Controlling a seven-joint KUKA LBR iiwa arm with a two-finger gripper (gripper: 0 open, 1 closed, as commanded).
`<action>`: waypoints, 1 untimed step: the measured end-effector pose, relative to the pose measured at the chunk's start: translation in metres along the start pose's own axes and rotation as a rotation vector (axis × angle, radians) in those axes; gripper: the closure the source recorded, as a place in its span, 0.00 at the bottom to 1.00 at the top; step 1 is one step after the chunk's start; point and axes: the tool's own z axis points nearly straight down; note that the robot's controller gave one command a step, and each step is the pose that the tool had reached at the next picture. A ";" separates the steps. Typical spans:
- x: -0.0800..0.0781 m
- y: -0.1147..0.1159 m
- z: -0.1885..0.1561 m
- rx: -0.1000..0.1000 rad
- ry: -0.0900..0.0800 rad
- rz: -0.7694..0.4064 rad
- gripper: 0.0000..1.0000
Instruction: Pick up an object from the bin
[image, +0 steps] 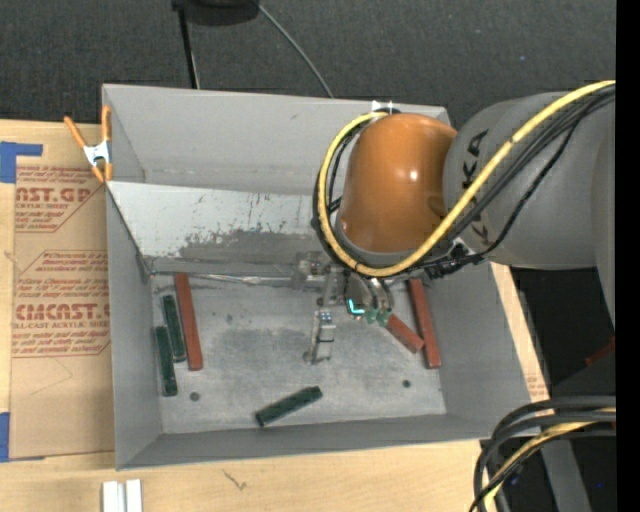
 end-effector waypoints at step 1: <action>-0.002 0.000 -0.004 -0.001 -0.008 0.001 0.00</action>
Offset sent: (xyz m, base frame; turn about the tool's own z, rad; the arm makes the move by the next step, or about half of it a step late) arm -0.0555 -0.0166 -0.0932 -0.2216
